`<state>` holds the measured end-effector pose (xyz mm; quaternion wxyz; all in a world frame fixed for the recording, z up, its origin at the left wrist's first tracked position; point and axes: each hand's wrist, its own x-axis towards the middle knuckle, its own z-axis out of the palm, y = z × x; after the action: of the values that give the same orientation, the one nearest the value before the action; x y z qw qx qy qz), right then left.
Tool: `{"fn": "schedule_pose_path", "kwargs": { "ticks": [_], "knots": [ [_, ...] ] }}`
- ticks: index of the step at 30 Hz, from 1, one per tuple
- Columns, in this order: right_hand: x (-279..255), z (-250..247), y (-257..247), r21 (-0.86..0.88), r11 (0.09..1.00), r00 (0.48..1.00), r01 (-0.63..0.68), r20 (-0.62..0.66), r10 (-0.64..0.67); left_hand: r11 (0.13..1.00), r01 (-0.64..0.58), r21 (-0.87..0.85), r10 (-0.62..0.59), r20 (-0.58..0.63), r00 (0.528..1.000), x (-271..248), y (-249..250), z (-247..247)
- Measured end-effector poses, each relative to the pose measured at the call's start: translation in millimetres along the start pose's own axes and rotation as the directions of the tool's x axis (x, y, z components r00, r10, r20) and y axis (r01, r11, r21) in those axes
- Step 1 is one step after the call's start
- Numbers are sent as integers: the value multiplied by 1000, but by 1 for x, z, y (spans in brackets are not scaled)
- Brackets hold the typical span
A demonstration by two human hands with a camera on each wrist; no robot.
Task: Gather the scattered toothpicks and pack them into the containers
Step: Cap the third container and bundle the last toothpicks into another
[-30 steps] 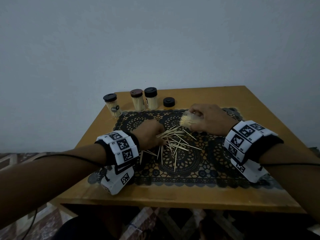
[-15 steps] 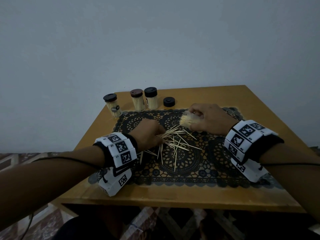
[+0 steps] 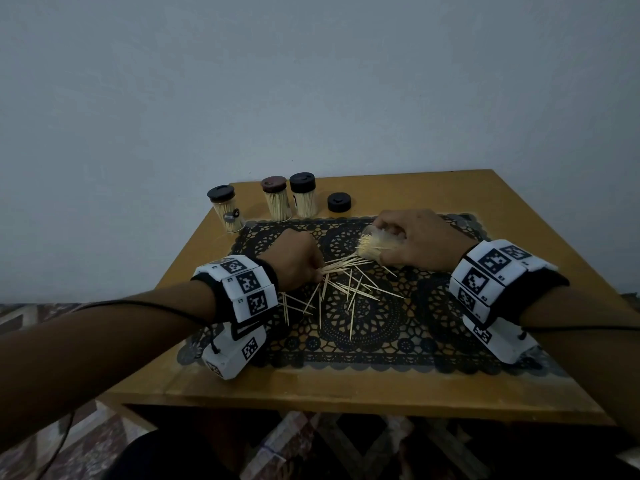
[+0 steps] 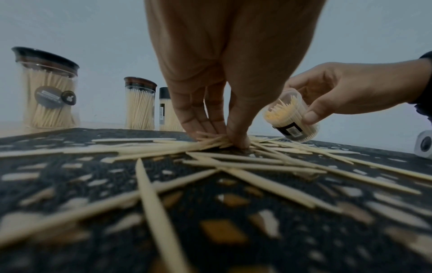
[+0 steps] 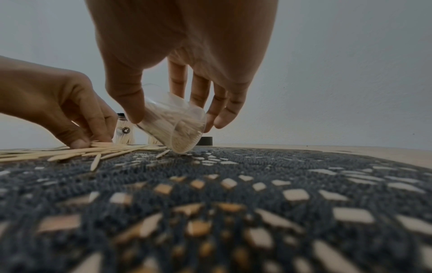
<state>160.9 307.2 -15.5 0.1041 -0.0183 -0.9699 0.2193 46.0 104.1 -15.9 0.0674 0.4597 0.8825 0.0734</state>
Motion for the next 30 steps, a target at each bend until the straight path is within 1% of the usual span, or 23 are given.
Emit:
{"fn": "schedule_pose_path", "kwargs": {
  "ticks": [3,8,14,18,23,26,30],
  "knots": [
    [0,0,-2,-12,1000,1000,10,14,-10,1000,-15,10,15,-17,1000,3,-2,0],
    [0,2,0,-24,1000,1000,17,18,-17,995,-66,80,71,-52,996,3,-1,2],
    [1,1,1,-37,999,1000,6,20,-6,990,-70,119,71,-6,997,6,0,4],
    [0,2,2,-38,999,1000,3,19,-2,994,-91,65,92,-22,995,7,-6,1],
    [1,3,1,-42,999,999,30,21,-30,993,-69,-94,61,-87,994,5,-17,-8],
    [2,2,0,-34,999,999,40,28,-39,989,-95,-111,81,-127,989,5,-11,-18],
    [1,2,-1,-42,998,998,53,35,-52,988,-124,-94,116,-87,989,11,5,-23]
  ]
}}
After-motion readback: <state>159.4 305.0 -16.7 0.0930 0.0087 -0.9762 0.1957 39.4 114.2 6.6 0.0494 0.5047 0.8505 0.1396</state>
